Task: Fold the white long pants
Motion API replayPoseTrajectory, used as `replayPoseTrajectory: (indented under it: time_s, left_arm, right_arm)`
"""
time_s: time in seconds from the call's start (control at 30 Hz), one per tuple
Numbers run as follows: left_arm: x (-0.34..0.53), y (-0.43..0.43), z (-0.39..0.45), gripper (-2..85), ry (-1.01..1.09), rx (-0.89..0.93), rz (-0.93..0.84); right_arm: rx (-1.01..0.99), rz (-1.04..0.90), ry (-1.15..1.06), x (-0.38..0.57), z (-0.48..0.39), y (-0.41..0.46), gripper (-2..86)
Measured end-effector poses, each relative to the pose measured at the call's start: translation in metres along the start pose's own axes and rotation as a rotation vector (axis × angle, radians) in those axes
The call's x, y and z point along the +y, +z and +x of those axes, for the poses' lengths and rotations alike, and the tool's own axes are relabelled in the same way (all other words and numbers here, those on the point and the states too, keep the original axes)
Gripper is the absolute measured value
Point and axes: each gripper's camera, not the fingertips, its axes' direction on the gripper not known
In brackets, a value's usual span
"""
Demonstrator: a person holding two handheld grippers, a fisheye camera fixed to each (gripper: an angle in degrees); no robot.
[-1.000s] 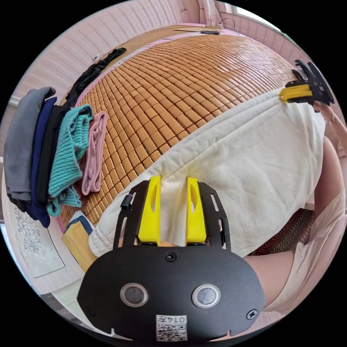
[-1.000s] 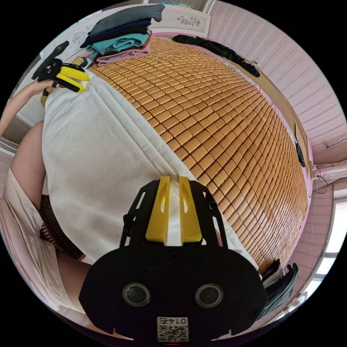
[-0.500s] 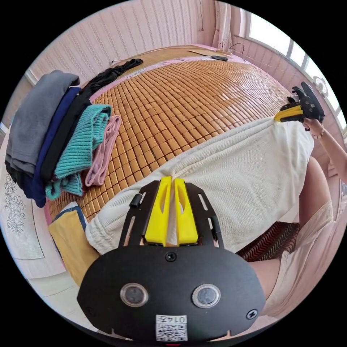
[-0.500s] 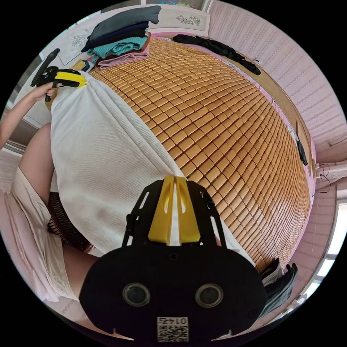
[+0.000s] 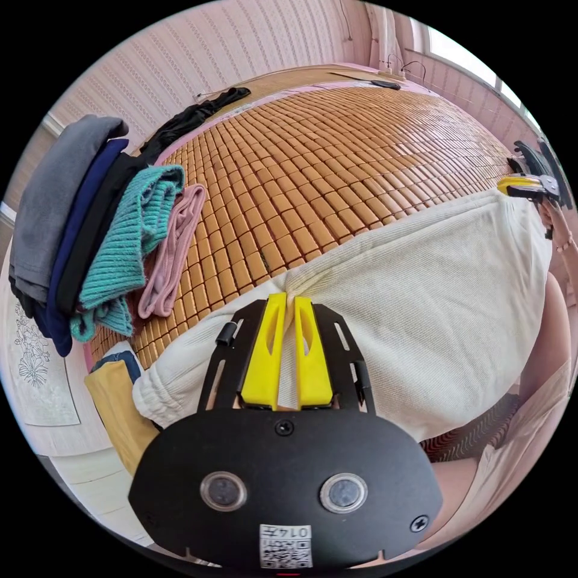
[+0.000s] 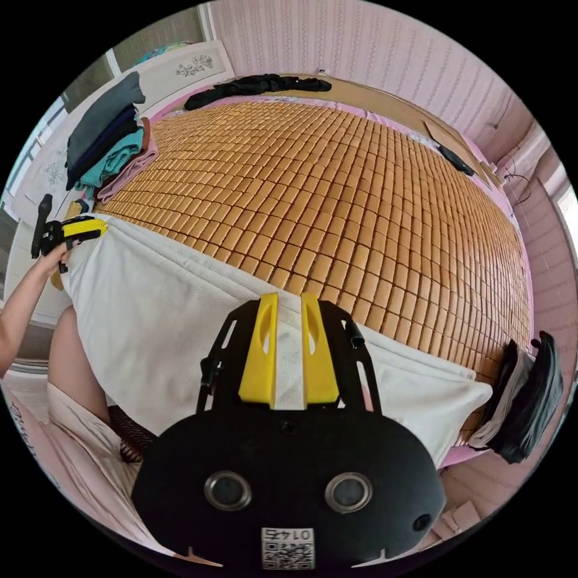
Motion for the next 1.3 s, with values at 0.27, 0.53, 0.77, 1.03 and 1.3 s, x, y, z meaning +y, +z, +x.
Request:
replayPoseTrajectory:
  time_s: [0.27,0.53,0.77,1.03,1.3]
  left_arm:
    - [0.012,-0.008,0.001,0.0,-0.048,0.033,0.036]
    - [0.026,-0.048,0.006,-0.4,-0.028,-0.01,0.099]
    - [0.038,-0.08,-0.01,-0.5,-0.065,0.028,0.146]
    - [0.022,-0.008,-0.032,0.6,-0.208,0.114,-0.02]
    - [0.027,-0.04,-0.021,2.2,-0.113,-0.06,0.067]
  right_arm:
    - [0.125,0.068,0.635,0.155,0.153,-0.046,8.6]
    - [0.017,0.019,0.717,0.132,0.269,-0.013,8.0]
    - [-0.056,0.196,0.674,0.172,0.271,-0.06,4.8]
    - [-0.021,0.015,0.657,0.158,0.298,-0.025,10.4]
    - [0.012,0.079,0.944,0.311,0.277,-0.036,11.5]
